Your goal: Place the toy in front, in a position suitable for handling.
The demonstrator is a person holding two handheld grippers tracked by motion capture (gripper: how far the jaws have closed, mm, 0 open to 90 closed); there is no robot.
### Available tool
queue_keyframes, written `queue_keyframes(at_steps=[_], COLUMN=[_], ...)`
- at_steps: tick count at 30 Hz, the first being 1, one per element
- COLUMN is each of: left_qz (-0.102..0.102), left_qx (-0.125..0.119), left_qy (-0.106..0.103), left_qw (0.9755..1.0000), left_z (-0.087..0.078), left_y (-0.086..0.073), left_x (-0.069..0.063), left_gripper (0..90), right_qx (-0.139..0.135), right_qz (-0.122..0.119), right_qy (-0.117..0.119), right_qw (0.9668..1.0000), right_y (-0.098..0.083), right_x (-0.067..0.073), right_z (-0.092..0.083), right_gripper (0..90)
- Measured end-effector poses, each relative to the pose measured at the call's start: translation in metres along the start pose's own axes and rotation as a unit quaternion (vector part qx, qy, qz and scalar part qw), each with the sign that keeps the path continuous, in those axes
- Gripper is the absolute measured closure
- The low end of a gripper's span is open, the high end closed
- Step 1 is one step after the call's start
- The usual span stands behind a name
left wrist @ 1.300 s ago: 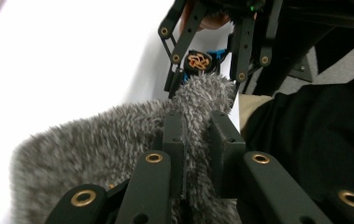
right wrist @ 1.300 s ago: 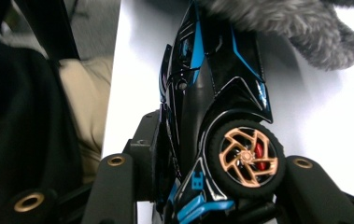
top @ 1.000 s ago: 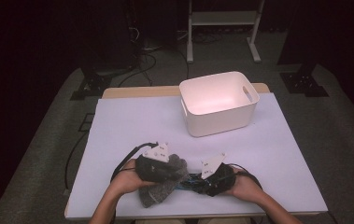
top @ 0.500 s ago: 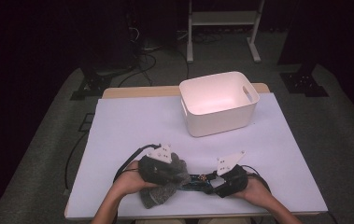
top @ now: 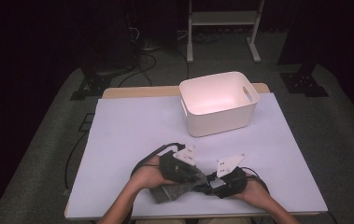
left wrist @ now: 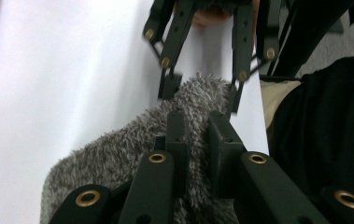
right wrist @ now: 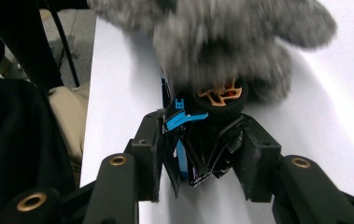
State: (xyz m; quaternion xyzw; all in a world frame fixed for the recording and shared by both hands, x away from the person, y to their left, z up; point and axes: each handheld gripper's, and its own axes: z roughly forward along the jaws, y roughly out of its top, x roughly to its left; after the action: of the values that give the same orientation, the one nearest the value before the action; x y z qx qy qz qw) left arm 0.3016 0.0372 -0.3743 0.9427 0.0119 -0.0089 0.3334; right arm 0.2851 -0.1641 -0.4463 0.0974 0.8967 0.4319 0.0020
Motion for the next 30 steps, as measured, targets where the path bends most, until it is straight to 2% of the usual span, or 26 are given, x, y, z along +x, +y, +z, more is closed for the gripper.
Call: queue_keyframes(at_steps=[3,6,12,16,23,27,30], left_qz=[0.014,0.018,-0.009,0.002,0.019,0.016,0.013], left_qx=[0.018,0.020,0.011,0.013,0.009,0.006,0.004], left_qy=[0.003,0.000,0.003,0.001,-0.010,-0.016,-0.018], left_qw=[0.9997,0.9996,0.9999,0.9999,0.9997,0.9997,0.9998], left_z=[0.003,0.000,-0.015,-0.010,0.002,0.009,0.009], left_y=[0.008,0.004,-0.015,-0.008,0.008,0.013,0.011], left_x=[0.000,0.001,0.005,0.002,0.002,0.003,0.004], left_gripper=[80.0,80.1,80.1,80.1,80.0,79.7,79.7], right_qx=[-0.003,-0.002,-0.006,-0.002,-0.008,-0.011,-0.012], right_qz=[0.004,-0.002,0.002,-0.002,0.005,0.011,0.011], right_qy=[0.000,-0.001,0.003,0.000,0.002,0.006,0.006], right_qw=[1.0000,1.0000,1.0000,1.0000,1.0000,0.9999,0.9998], right_y=[-0.001,-0.001,-0.002,-0.001,-0.002,-0.003,-0.003], right_x=[0.000,0.000,-0.001,0.000,-0.001,-0.001,-0.001], right_z=[0.000,0.000,0.000,0.002,0.002,0.003,0.002], right_gripper=[55.8,56.0,55.9,55.9,55.7,55.7,55.8])
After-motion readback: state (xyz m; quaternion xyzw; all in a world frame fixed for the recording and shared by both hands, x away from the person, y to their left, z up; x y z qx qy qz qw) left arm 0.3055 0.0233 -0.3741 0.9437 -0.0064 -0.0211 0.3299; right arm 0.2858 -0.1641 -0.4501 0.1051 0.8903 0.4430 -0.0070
